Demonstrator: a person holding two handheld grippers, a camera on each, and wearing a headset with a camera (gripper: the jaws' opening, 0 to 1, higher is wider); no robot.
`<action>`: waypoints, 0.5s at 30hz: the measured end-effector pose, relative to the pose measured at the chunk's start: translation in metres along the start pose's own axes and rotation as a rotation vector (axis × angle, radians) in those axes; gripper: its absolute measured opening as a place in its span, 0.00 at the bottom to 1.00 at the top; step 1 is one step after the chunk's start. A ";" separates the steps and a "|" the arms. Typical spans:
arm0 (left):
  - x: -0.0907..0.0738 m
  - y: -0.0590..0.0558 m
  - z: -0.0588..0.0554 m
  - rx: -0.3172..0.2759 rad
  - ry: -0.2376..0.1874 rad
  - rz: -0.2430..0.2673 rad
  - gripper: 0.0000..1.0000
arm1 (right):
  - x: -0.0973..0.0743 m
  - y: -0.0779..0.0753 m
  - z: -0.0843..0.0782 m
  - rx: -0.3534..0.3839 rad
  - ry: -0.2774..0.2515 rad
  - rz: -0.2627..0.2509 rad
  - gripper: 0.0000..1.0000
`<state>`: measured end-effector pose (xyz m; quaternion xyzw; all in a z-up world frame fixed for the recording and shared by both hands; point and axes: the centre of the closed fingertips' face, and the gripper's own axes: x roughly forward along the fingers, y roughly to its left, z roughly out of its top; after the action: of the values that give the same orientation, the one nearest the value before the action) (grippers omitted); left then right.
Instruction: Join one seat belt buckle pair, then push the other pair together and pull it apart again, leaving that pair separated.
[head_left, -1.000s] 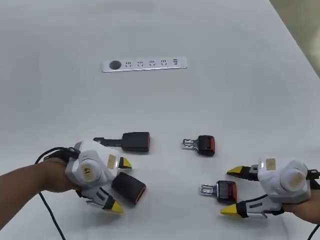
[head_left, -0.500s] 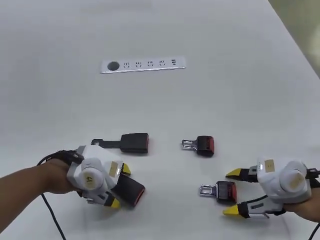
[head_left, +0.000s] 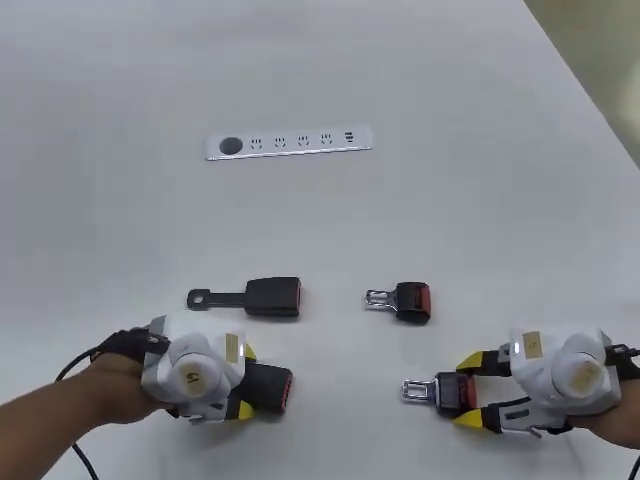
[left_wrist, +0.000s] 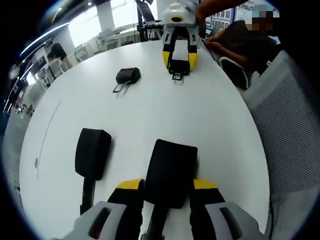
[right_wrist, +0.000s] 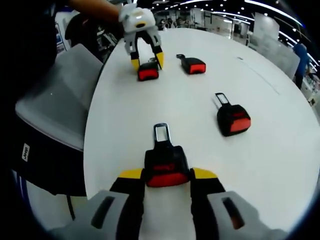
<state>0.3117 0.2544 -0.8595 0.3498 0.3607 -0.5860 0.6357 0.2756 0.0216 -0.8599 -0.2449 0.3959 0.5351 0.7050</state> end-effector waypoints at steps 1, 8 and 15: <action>0.000 0.000 0.000 -0.016 -0.012 0.009 0.36 | 0.000 0.000 0.000 0.005 0.002 0.002 0.36; -0.001 0.000 -0.002 -0.072 -0.019 0.033 0.35 | 0.002 -0.003 0.003 0.018 0.017 0.003 0.35; -0.002 -0.001 -0.001 -0.045 -0.043 0.041 0.35 | 0.006 -0.004 0.011 0.005 0.000 0.013 0.35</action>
<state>0.3107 0.2562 -0.8586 0.3300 0.3528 -0.5721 0.6628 0.2829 0.0318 -0.8586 -0.2406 0.3987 0.5389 0.7020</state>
